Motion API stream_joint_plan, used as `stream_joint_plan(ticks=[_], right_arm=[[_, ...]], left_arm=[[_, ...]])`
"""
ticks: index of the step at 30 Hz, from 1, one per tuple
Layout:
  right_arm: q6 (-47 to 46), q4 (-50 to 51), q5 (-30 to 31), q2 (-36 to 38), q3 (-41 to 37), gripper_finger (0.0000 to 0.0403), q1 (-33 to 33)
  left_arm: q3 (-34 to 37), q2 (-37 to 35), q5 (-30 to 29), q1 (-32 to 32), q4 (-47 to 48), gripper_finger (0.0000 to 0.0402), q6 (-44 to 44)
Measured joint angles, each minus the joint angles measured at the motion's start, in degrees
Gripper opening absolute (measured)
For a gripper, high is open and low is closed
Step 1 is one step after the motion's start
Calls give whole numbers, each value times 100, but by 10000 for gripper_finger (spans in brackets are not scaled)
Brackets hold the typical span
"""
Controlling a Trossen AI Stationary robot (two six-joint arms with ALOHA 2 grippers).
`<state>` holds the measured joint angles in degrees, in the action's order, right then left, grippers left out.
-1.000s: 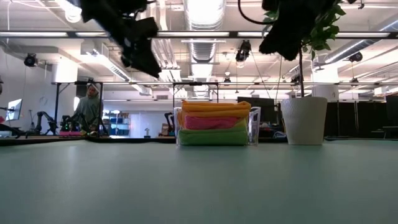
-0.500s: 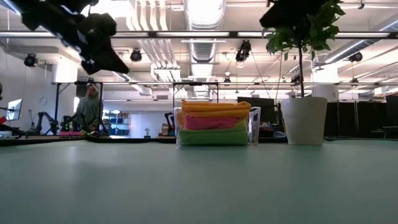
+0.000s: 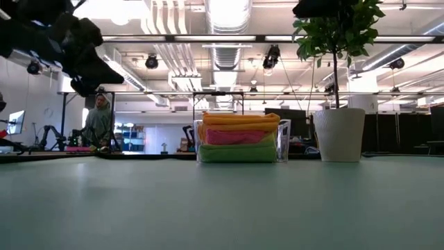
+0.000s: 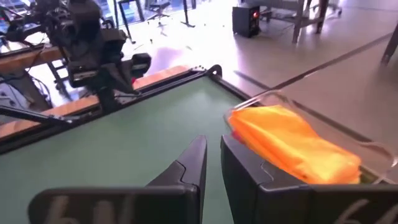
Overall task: Fold microfiber towels
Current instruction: Return to Home Position
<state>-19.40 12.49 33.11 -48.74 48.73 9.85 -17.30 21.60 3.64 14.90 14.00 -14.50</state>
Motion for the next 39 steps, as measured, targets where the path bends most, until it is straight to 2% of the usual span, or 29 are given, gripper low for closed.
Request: stream_joint_plan(ticks=[5,12,17,22,31,35,39], right_arm=[[3,50,52,269,0,38,2],[-368,-45,-55,608,0,38,2],[-259,-109,-140,716,0,38,2],[-208,-69,-357,975,0,38,2],[733,-90,-506,1773,-102,38,2],[826,-162,-556,2260,-634,38,2],[701,-918,-661,2859,-1629,38,0]], left_arm=[[427,-655,63,0,9,0,-34],[964,-1583,125,2,-100,0,-620],[1484,-2051,111,2,-1038,0,-652],[1665,-1828,105,2,-1747,0,-671],[1681,-1592,122,2,-1797,0,-748],[1679,-1577,122,2,-1804,0,-744],[1679,-1573,120,2,-1801,0,-741]])
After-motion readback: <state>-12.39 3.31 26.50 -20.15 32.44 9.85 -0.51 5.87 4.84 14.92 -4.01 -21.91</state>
